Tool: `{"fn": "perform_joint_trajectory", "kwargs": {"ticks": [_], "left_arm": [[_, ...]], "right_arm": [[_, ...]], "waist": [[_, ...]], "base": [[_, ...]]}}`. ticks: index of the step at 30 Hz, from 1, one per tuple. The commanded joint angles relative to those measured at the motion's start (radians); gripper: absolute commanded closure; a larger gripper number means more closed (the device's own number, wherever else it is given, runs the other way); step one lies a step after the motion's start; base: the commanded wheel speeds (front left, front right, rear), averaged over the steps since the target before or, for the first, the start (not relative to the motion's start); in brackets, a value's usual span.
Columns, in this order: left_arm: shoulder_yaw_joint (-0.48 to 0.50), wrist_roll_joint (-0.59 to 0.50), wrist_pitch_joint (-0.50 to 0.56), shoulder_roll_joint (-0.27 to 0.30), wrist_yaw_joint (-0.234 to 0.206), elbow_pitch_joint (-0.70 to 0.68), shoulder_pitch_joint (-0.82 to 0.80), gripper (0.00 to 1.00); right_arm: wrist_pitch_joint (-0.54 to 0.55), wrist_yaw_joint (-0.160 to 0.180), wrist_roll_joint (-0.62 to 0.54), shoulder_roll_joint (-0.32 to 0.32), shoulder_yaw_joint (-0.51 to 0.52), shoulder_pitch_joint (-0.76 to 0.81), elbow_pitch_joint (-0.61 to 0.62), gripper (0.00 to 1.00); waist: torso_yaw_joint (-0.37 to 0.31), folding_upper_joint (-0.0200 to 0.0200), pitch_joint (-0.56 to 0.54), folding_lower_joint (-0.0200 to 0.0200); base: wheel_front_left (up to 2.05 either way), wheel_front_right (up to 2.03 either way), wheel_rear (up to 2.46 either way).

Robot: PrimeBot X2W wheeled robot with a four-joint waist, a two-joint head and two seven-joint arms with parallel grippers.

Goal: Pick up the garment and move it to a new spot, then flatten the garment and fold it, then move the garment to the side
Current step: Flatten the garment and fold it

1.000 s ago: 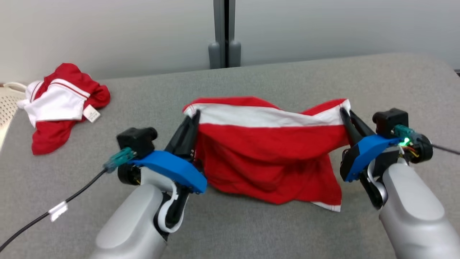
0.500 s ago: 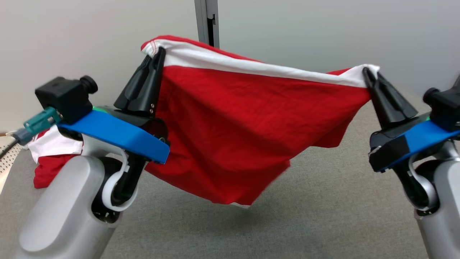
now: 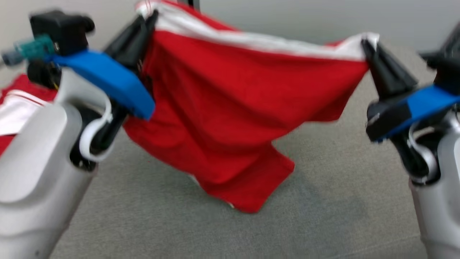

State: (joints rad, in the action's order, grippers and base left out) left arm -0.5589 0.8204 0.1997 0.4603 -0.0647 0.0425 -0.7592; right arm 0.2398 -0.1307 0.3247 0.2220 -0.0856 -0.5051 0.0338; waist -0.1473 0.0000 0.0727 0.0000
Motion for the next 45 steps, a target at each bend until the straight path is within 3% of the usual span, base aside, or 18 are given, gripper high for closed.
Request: {"fn": "perform_joint_trajectory", "kwargs": {"ticks": [1, 8, 12, 21, 26, 34, 39, 45], "left_arm": [[0.003, -0.013, -0.004, -0.008, 0.013, 0.034, -0.050, 1.00], [0.034, -0.096, -0.123, -0.073, 0.070, 0.275, -0.364, 1.00], [0.036, -0.129, -0.209, -0.115, 0.098, 0.399, -0.480, 1.00], [-0.025, -0.110, -0.322, -0.166, 0.172, 0.563, -0.388, 1.00], [-0.016, -0.061, -0.402, -0.157, 0.186, 0.522, -0.255, 1.00], [-0.034, -0.030, -0.445, -0.154, 0.172, 0.350, 0.004, 1.00], [-0.049, -0.025, -0.453, -0.135, 0.134, 0.217, 0.177, 1.00], [-0.028, 0.000, -0.460, -0.103, 0.050, 0.026, 0.428, 1.00]], "right_arm": [[-0.020, 0.000, 0.001, -0.011, 0.001, -0.060, -0.035, 1.00], [-0.193, 0.000, -0.075, -0.079, 0.028, -0.449, -0.315, 1.00], [-0.311, 0.000, -0.131, -0.116, 0.047, -0.590, -0.446, 1.00], [-0.472, 0.000, -0.105, -0.153, -0.043, -0.515, -0.635, 1.00], [-0.501, 0.000, -0.061, -0.135, -0.058, -0.385, -0.600, 1.00], [-0.506, 0.000, -0.025, -0.108, -0.021, -0.109, -0.418, 1.00], [-0.507, 0.000, -0.013, -0.101, 0.004, 0.073, -0.290, 1.00], [-0.476, 0.000, -0.020, -0.115, 0.038, 0.304, -0.116, 1.00]], "waist": [[0.019, 0.0000, 0.053, 0.0000], [-0.014, 0.0000, 0.221, 0.0000], [-0.022, 0.0000, 0.289, 0.0000], [-0.021, 0.0000, 0.363, 0.0000], [-0.017, 0.0000, 0.353, 0.0000], [0.003, 0.0000, 0.276, 0.0000], [0.004, 0.0000, 0.195, 0.0000], [0.001, 0.0000, 0.091, 0.0000]], "base": [[0.00, 0.00, 0.00], [0.00, 0.00, 0.00], [0.00, 0.00, 0.00], [0.00, 0.00, 0.00], [0.00, 0.00, 0.00], [0.00, 0.00, 0.00], [0.00, 0.00, 0.00], [0.00, 0.00, 0.00]]}}
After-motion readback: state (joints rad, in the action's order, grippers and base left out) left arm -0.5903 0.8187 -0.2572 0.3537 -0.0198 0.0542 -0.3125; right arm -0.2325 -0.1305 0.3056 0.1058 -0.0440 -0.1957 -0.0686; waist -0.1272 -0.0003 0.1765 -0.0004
